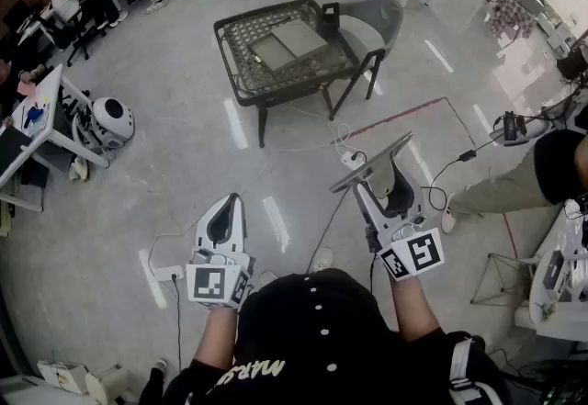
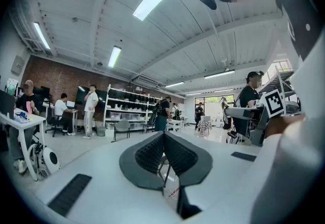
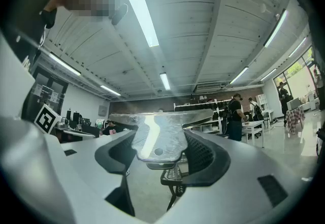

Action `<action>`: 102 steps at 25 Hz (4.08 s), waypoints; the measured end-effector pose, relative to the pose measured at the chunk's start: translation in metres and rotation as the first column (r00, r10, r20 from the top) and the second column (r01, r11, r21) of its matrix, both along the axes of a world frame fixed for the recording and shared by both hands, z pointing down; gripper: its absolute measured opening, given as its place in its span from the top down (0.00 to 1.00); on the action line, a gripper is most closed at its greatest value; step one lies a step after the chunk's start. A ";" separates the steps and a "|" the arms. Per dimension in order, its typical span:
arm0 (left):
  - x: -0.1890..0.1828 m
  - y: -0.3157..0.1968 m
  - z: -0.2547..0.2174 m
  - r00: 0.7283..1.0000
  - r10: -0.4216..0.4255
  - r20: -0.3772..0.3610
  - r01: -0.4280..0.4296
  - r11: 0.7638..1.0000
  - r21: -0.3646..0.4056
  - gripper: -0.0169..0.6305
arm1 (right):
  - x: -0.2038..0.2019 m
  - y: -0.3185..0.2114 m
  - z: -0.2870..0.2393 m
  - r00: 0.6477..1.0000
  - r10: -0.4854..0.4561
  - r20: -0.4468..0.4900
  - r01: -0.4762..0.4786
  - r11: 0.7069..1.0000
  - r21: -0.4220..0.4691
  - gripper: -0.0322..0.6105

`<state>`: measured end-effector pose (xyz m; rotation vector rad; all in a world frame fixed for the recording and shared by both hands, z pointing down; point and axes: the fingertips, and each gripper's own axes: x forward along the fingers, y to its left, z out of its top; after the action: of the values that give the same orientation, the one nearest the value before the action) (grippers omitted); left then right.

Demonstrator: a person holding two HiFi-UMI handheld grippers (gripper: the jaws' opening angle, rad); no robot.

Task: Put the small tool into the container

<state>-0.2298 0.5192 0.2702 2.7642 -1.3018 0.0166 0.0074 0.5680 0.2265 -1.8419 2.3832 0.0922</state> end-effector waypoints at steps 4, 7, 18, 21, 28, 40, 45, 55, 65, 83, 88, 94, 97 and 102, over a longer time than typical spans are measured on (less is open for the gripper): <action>-0.001 -0.004 -0.001 1.000 0.000 -0.002 0.000 1.000 -0.001 0.93 | -0.001 -0.004 -0.003 1.000 -0.002 -0.001 0.002 1.000 0.001 0.48; 0.002 -0.002 0.000 1.000 -0.003 -0.004 0.003 1.000 -0.003 0.93 | 0.002 -0.003 -0.003 1.000 -0.003 -0.002 0.003 1.000 0.000 0.48; 0.023 0.002 0.001 1.000 -0.019 0.019 0.019 1.000 0.004 0.93 | 0.018 -0.002 0.000 0.999 -0.040 -0.005 0.040 0.999 0.011 0.48; 0.035 0.002 0.000 0.999 -0.034 0.026 0.034 0.999 0.004 0.93 | 0.028 -0.003 0.000 0.998 -0.052 -0.031 0.053 0.999 0.012 0.48; 0.067 0.007 -0.001 0.996 -0.088 0.014 0.087 0.996 0.008 0.93 | 0.061 -0.005 0.008 0.996 -0.083 -0.033 0.083 0.997 -0.003 0.48; 0.091 0.019 0.004 0.993 -0.108 0.038 0.108 0.994 0.015 0.93 | 0.088 -0.005 0.016 0.994 -0.103 -0.019 0.103 0.995 -0.009 0.48; 0.095 0.004 0.004 0.995 -0.090 0.033 0.089 0.996 0.018 0.93 | 0.090 -0.016 0.014 0.996 -0.088 -0.024 0.088 0.996 -0.001 0.48; 0.095 -0.041 0.000 0.998 -0.056 0.025 0.055 0.998 0.026 0.93 | 0.083 -0.051 0.009 0.997 -0.074 -0.026 0.074 0.997 0.000 0.48; 0.083 -0.095 0.002 0.998 -0.066 0.017 0.066 0.998 0.020 0.93 | 0.075 -0.108 0.011 0.997 -0.074 -0.023 0.074 0.997 -0.009 0.48; 0.065 -0.191 0.004 0.998 -0.059 -0.008 0.060 0.998 0.027 0.93 | 0.052 -0.203 0.008 0.996 -0.080 -0.031 0.080 0.997 -0.003 0.48; 0.052 -0.214 0.004 0.999 -0.050 -0.008 0.050 0.998 0.028 0.93 | 0.040 -0.224 0.007 0.997 -0.069 -0.045 0.069 0.998 -0.002 0.48; 0.042 -0.238 0.007 1.000 -0.018 -0.011 0.018 1.000 0.022 0.93 | 0.028 -0.245 0.012 0.998 -0.042 -0.050 0.041 0.999 -0.012 0.48; 0.035 -0.248 0.005 1.000 -0.007 0.000 0.007 1.000 0.025 0.93 | 0.022 -0.251 0.012 0.999 -0.028 -0.043 0.027 1.000 -0.011 0.48; 0.033 -0.259 0.015 1.000 0.016 0.008 -0.016 1.000 0.016 0.93 | 0.021 -0.258 0.018 0.999 -0.012 -0.032 0.011 0.999 -0.030 0.48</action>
<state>-0.1969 0.2606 0.2848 2.7911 -1.2870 0.0187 0.0281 0.3098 0.2443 -1.8535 2.4289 0.0864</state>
